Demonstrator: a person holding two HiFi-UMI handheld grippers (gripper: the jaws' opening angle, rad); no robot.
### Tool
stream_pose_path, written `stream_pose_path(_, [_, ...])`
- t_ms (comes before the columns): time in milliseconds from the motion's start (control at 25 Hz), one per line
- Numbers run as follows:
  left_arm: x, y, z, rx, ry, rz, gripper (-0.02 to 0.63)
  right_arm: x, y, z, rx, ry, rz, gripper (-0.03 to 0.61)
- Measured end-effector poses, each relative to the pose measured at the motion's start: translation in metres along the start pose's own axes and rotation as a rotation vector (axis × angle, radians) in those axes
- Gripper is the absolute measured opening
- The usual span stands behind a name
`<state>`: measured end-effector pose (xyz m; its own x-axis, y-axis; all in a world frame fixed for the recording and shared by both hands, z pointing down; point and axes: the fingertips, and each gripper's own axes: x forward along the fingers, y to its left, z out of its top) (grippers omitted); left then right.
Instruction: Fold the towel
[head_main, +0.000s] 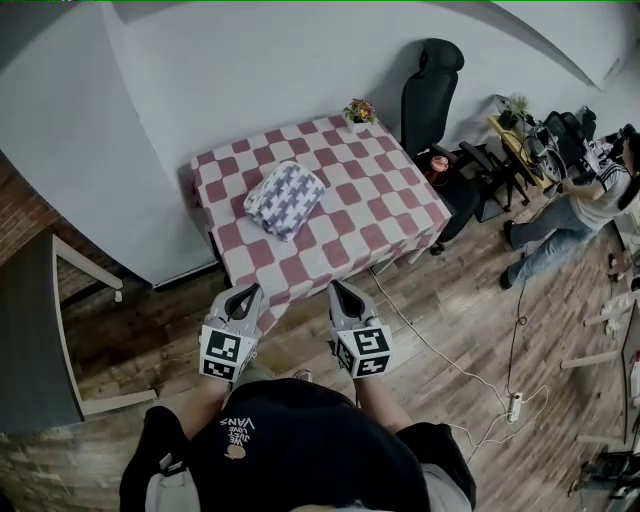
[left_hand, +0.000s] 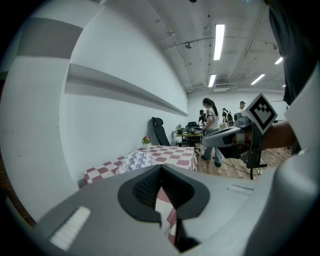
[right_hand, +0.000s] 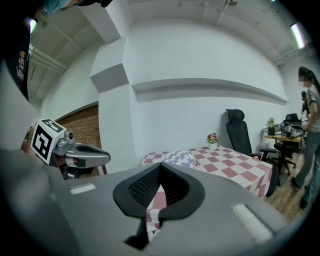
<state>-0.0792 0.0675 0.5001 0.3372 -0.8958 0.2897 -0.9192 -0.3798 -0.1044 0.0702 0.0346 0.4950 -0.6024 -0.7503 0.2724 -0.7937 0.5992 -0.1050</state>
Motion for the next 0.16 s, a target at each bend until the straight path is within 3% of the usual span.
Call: stream_pose_path(160, [0.0054, 0.0022, -0.0002, 0.000, 0.000, -0.011, 0.002, 0.0062, 0.0013, 0.0048, 0.007, -0.008, -0.004, 0.005])
